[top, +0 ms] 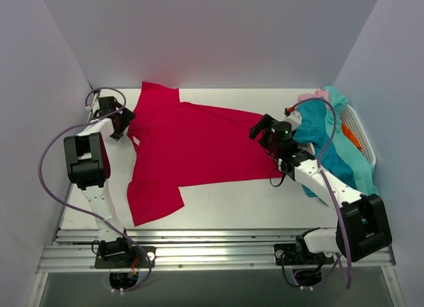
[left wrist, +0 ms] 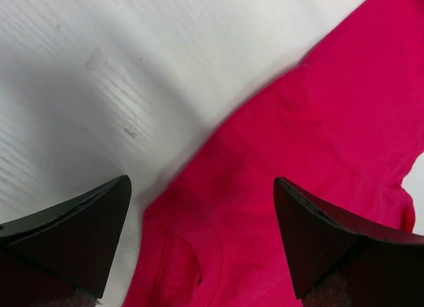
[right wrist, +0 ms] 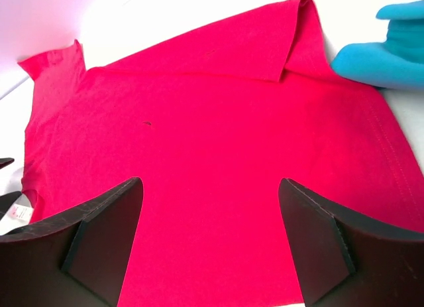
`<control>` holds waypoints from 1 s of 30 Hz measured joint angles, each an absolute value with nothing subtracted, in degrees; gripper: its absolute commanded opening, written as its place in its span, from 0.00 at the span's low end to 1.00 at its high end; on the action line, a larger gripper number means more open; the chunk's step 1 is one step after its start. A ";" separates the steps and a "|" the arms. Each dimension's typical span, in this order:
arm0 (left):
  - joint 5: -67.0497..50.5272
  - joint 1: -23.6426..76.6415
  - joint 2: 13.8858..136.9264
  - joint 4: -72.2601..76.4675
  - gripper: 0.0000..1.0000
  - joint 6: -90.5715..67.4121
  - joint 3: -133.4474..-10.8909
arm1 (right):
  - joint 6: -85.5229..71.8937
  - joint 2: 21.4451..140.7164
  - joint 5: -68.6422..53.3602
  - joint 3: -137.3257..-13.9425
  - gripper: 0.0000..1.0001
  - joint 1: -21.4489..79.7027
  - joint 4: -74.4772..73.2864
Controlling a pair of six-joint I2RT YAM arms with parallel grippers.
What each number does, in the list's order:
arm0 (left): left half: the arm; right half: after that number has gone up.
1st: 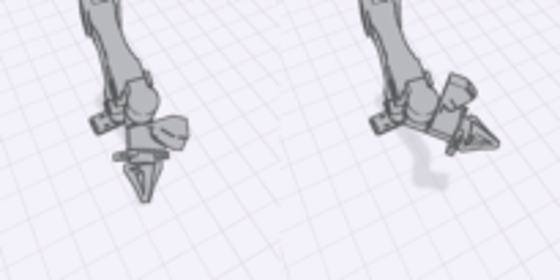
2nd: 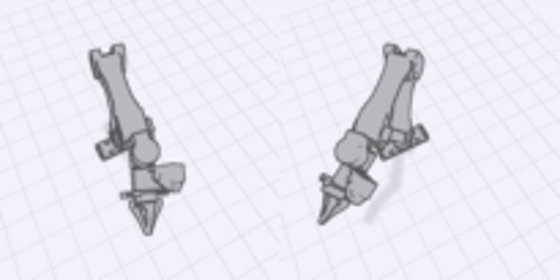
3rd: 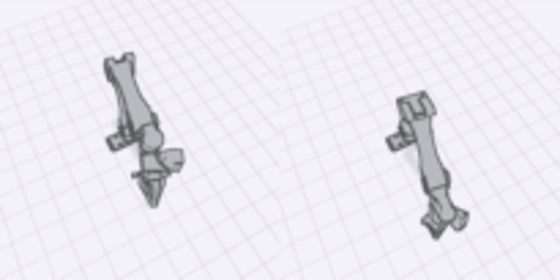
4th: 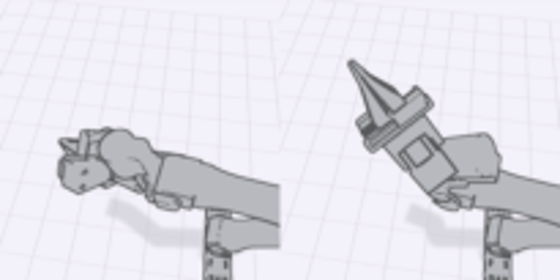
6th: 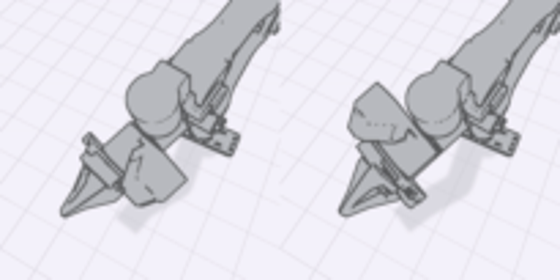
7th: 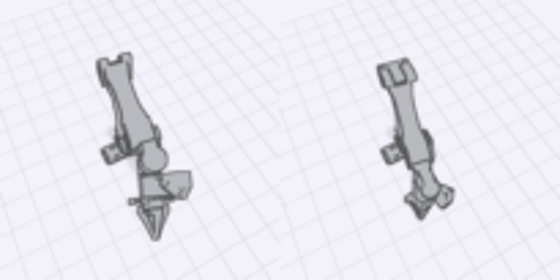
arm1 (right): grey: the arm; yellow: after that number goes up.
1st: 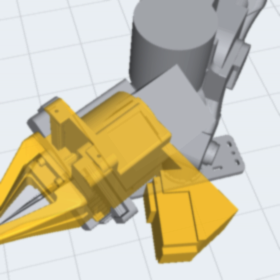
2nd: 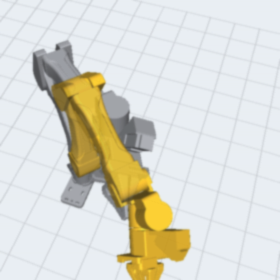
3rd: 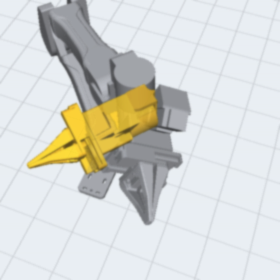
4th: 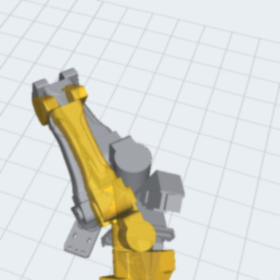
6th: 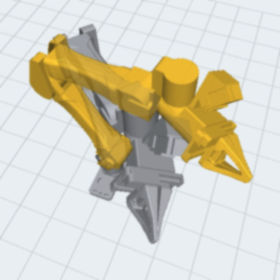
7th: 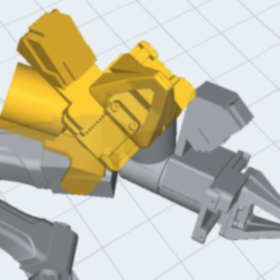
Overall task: Fold and stack the t-shirts
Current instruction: Flatten the tshirt out
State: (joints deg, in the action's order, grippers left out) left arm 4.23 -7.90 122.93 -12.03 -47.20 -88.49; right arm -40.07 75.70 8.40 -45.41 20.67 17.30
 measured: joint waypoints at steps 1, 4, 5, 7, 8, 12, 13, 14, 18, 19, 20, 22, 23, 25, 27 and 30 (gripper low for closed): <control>3.95 -7.84 122.98 -11.49 0.98 -47.44 -88.29 | -40.07 75.29 8.60 -45.39 0.79 20.67 17.04; 2.61 -7.66 122.98 -8.64 0.90 -48.23 -87.11 | -40.07 74.85 9.06 -45.39 0.79 20.67 16.58; 2.33 -7.57 122.98 -8.10 0.86 -48.49 -86.85 | -40.07 74.85 9.13 -45.39 0.79 20.67 16.40; 1.80 -7.33 123.15 -7.22 0.83 -48.93 -86.65 | -40.07 74.85 9.30 -44.97 0.79 20.67 16.38; 1.67 -7.20 123.31 -6.85 0.79 -49.10 -86.59 | -40.10 74.85 9.50 -44.69 0.79 20.67 16.40; 0.58 -6.72 123.87 -6.31 0.47 -49.21 -86.59 | -40.12 74.85 10.02 -43.72 0.79 20.67 16.03; 0.14 -6.68 124.09 -6.39 0.34 -49.12 -86.56 | -40.12 74.85 10.11 -43.66 0.78 20.67 15.99; -0.27 -6.63 124.53 -6.39 0.25 -49.15 -86.56 | -40.12 74.85 10.22 -43.66 0.78 20.67 16.01; -1.39 -6.52 125.32 -6.15 0.02 -49.04 -86.61 | -40.12 74.85 10.33 -43.64 0.78 20.64 16.03; -1.58 -6.52 125.32 -6.15 0.02 -48.95 -86.61 | -40.12 74.85 10.33 -43.64 0.78 20.58 16.03; -1.65 -6.52 125.32 -6.15 0.02 -48.90 -86.61 | -40.10 74.85 10.35 -43.62 0.78 20.53 16.03; -1.74 -6.52 125.32 -6.22 0.02 -48.77 -86.70 | -40.10 74.85 10.37 -43.59 0.78 20.47 16.03; -1.69 -6.52 125.38 -6.59 0.02 -48.47 -87.00 | -40.10 74.85 10.37 -43.59 0.78 20.40 16.03; -1.13 -6.52 125.80 -8.88 0.02 -47.16 -88.84 | -40.07 74.85 10.44 -43.59 0.78 20.21 16.03; -0.05 -6.52 127.22 -13.43 0.02 -45.01 -93.32 | -40.07 74.85 10.57 -43.57 0.78 20.16 16.03; 1.72 -6.52 131.55 -20.99 0.04 -40.97 -105.75 | -40.05 74.85 10.70 -43.55 0.78 19.88 16.05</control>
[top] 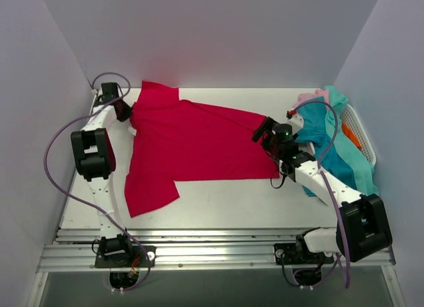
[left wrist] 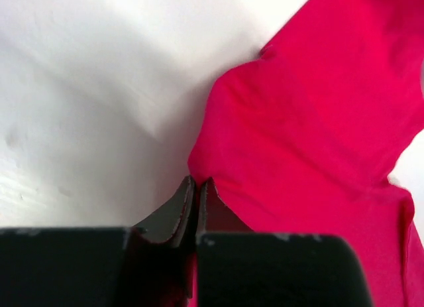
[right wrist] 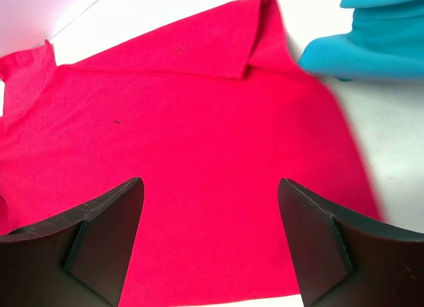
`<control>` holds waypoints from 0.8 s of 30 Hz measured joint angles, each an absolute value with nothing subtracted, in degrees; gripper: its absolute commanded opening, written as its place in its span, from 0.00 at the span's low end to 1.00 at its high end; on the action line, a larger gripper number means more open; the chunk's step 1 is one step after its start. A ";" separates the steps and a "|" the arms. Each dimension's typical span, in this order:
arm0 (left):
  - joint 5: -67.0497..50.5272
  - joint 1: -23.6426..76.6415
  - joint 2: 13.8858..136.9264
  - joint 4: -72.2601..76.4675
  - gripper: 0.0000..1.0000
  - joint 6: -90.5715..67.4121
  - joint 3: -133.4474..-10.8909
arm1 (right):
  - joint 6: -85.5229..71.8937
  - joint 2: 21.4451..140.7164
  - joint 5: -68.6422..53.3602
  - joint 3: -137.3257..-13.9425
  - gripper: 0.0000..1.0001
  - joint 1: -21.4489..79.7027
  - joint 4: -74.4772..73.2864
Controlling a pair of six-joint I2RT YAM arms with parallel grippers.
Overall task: Fold and stack the t-shirts
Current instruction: Flatten the tshirt out
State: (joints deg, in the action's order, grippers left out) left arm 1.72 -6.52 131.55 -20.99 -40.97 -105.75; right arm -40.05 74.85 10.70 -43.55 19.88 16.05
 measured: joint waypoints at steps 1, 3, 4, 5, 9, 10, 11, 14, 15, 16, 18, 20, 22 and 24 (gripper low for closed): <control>2.42 -6.52 133.25 -23.27 0.08 -39.75 -110.30 | -40.05 74.87 10.72 -43.55 0.78 19.81 16.05; 3.64 -6.55 136.75 -27.77 0.35 -37.85 -120.05 | -40.03 74.87 10.68 -43.55 0.78 19.59 16.08; 3.97 -6.61 138.76 -29.61 0.96 -36.86 -124.84 | -40.03 74.89 10.68 -43.55 0.78 19.51 16.08; 4.27 -6.66 140.77 -31.57 0.94 -36.18 -129.73 | -40.03 74.89 10.68 -43.55 0.80 19.42 16.03; 5.02 -6.98 147.68 -38.26 0.94 -35.55 -144.27 | -39.88 74.89 10.70 -43.55 0.81 19.03 16.08; 5.56 -7.03 148.16 -39.44 0.94 -35.55 -144.94 | -39.88 74.89 10.70 -43.55 0.81 19.03 16.08; 6.24 -7.09 148.20 -40.64 0.94 -35.55 -144.20 | -39.88 74.89 10.68 -43.55 0.81 18.85 16.10; 8.21 -7.14 144.53 -39.09 0.94 -35.68 -133.53 | -39.92 75.50 10.61 -43.55 0.80 18.76 16.82; 8.82 -7.14 142.63 -38.46 0.94 -35.81 -128.44 | -39.92 76.18 10.41 -43.55 0.80 18.76 17.37; 9.26 -7.14 140.29 -37.10 0.94 -35.97 -122.65 | -39.90 77.06 10.07 -43.57 0.80 18.79 18.15; 10.46 -7.14 135.02 -33.63 0.94 -36.21 -113.47 | -39.90 79.81 9.08 -44.16 0.80 18.83 19.22; 10.94 -7.14 128.57 -30.41 0.94 -36.86 -104.95 | -39.83 84.12 8.10 -46.61 0.79 18.94 19.66; 11.09 -7.25 122.23 -27.79 0.94 -37.21 -97.62 | -39.83 89.10 6.94 -49.87 0.76 19.16 20.64; 11.14 -7.29 115.87 -24.23 0.94 -37.47 -90.45 | -39.81 94.39 5.61 -53.78 0.74 19.16 21.56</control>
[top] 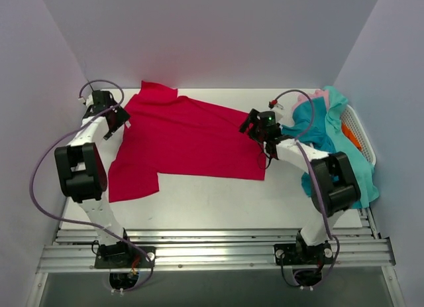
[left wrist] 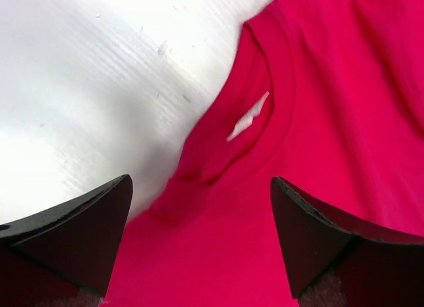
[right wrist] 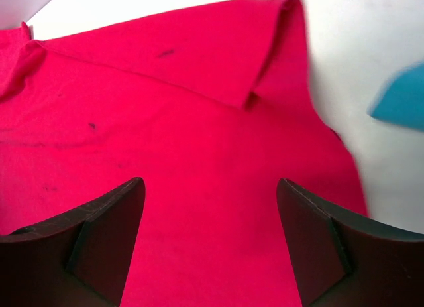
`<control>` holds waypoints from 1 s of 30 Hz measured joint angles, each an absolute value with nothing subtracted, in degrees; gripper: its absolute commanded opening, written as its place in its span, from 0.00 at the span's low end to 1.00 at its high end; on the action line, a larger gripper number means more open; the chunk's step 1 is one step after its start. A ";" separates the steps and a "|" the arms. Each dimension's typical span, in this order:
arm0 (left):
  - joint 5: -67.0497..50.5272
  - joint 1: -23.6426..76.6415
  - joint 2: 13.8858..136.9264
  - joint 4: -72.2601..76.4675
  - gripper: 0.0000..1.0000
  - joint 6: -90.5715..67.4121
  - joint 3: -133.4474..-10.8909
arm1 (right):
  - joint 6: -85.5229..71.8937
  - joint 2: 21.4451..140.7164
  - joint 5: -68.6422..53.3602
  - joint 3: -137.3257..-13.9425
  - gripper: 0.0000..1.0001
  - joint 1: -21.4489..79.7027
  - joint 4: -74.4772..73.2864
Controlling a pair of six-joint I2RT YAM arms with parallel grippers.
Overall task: Fold and stack the t-shirts
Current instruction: Flatten the tshirt out
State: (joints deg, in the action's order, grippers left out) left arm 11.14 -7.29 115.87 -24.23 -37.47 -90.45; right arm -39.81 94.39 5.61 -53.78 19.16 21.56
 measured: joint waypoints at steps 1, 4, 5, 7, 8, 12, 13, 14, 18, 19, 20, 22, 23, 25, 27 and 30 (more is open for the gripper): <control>11.03 -7.29 112.38 -22.61 0.94 -37.60 -87.02 | -39.72 97.45 4.80 -56.31 0.72 19.16 22.04; 10.37 -7.27 104.38 -17.91 0.94 -37.89 -79.00 | -39.24 104.88 3.25 -62.76 0.70 19.16 22.94; 10.13 -7.22 102.08 -16.82 0.94 -37.87 -76.60 | -39.03 106.87 2.81 -64.58 0.70 19.14 22.96; 9.76 -7.16 97.71 -14.55 0.94 -37.78 -72.03 | -38.83 109.93 2.46 -67.42 0.69 19.09 22.94; 9.63 -7.14 95.92 -13.56 0.94 -37.71 -70.04 | -38.76 111.13 2.35 -68.62 0.69 19.07 22.68; 9.32 -7.11 91.39 -9.80 0.94 -37.21 -63.55 | -38.76 114.06 2.50 -72.05 0.68 18.79 21.93; 9.21 -7.11 91.00 -9.41 0.94 -37.15 -62.57 | -38.76 114.32 2.70 -72.38 0.68 18.72 21.85; 9.15 -7.14 90.94 -9.15 0.94 -37.08 -62.00 | -38.81 114.43 2.96 -72.42 0.67 18.70 21.65; 8.45 -7.16 91.00 -8.32 0.94 -36.93 -61.41 | -38.96 114.78 4.45 -72.44 0.67 18.50 21.39; 8.27 -7.22 91.00 -7.84 0.94 -36.91 -61.41 | -39.05 115.13 4.62 -72.44 0.67 18.33 21.39; 8.16 -7.25 91.00 -7.31 0.94 -36.88 -61.34 | -39.22 115.57 4.71 -72.44 0.67 18.28 21.39; 8.01 -7.38 91.00 -6.17 0.94 -36.86 -60.97 | -39.53 116.64 4.73 -72.44 0.66 18.09 21.41; 7.84 -7.46 91.00 -5.58 0.94 -36.86 -60.66 | -39.81 117.21 4.73 -72.44 0.66 18.04 21.45; 7.53 -7.64 91.26 -5.06 0.94 -36.86 -60.12 | -40.51 118.58 4.71 -72.31 0.66 18.02 21.67; 7.38 -7.73 91.90 -4.67 0.94 -36.88 -59.94 | -40.86 118.76 4.91 -72.10 0.66 18.04 22.94; 7.20 -7.73 92.64 -4.32 0.94 -36.91 -59.55 | -41.12 118.93 5.06 -71.96 0.65 18.09 23.49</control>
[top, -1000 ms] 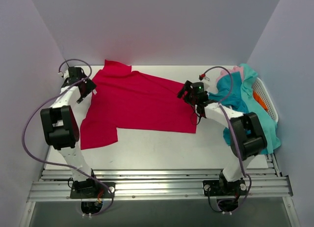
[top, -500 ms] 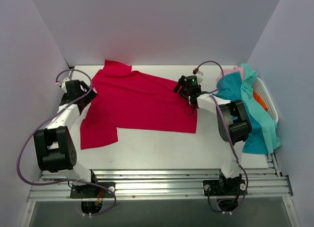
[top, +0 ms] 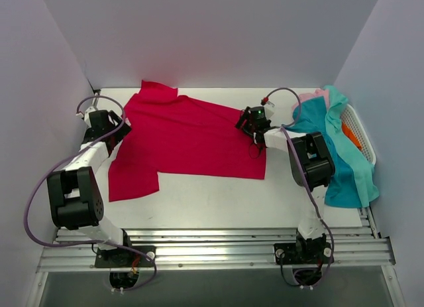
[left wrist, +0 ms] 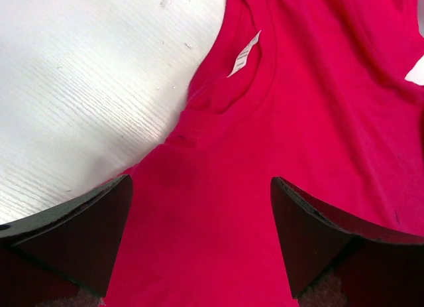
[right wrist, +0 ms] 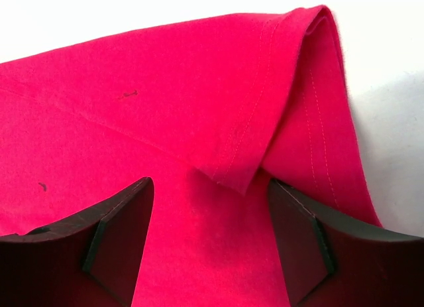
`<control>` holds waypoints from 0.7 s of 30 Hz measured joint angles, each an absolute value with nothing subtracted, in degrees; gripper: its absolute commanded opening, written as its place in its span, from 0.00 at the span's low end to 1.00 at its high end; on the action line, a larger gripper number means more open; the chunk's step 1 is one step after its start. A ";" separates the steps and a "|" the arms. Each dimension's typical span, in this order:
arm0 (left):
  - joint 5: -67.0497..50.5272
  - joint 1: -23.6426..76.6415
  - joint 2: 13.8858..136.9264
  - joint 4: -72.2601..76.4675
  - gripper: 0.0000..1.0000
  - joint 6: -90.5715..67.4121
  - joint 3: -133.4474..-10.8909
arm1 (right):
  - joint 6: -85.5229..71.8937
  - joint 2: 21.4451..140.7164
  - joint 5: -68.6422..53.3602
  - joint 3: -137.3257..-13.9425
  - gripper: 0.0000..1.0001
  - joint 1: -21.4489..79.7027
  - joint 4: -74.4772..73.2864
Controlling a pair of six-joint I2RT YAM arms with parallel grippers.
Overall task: Fold and stack the t-shirts
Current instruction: Flatten the tshirt out
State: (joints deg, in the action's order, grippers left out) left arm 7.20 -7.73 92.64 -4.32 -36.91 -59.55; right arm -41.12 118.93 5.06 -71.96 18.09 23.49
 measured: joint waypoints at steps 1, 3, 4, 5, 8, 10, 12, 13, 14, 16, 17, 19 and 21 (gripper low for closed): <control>7.18 -7.73 92.77 -4.29 0.94 -36.91 -59.42 | -41.15 119.09 5.08 -72.01 0.65 18.09 23.57; 7.07 -7.73 92.82 -4.03 0.94 -36.91 -59.09 | -41.15 119.59 5.15 -72.49 0.64 18.09 23.94; 7.07 -7.73 92.82 -3.95 0.94 -36.91 -59.00 | -41.15 119.94 5.15 -72.88 0.64 18.09 24.16; 7.07 -7.73 92.82 -3.86 0.94 -36.91 -58.94 | -41.15 120.33 5.15 -73.38 0.64 18.09 24.23; 7.05 -7.73 92.82 -3.60 0.94 -36.91 -58.89 | -41.12 121.43 5.17 -74.89 0.64 18.09 24.23; 7.05 -7.73 92.82 -3.55 0.94 -36.91 -58.89 | -41.12 122.10 5.15 -75.96 0.63 18.09 24.10; 7.05 -7.73 92.82 -3.53 0.94 -36.91 -58.87 | -41.10 122.69 5.15 -77.03 0.63 18.09 23.73; 7.05 -7.73 92.82 -3.53 0.94 -36.91 -58.85 | -41.08 122.96 5.15 -77.62 0.63 18.09 23.27; 7.05 -7.73 92.82 -3.53 0.94 -36.91 -58.85 | -41.08 123.17 5.15 -78.08 0.62 18.09 22.87; 7.05 -7.73 92.82 -3.51 0.94 -36.91 -58.85 | -41.10 123.44 5.15 -78.56 0.62 18.09 22.63; 7.07 -7.73 92.82 -3.51 0.94 -36.91 -58.85 | -41.10 123.44 5.15 -78.63 0.62 18.09 22.48; 7.07 -7.73 92.82 -3.49 0.94 -36.91 -58.85 | -41.10 123.44 5.15 -78.67 0.59 18.09 22.28; 7.05 -7.73 92.84 -3.44 0.94 -36.91 -58.85 | -41.08 123.44 5.15 -78.70 0.52 18.09 22.02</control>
State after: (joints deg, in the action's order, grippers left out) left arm 7.05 -7.73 92.84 -3.44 -36.91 -58.85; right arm -41.08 123.44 5.15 -78.70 18.09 22.02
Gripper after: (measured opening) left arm 0.940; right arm 0.585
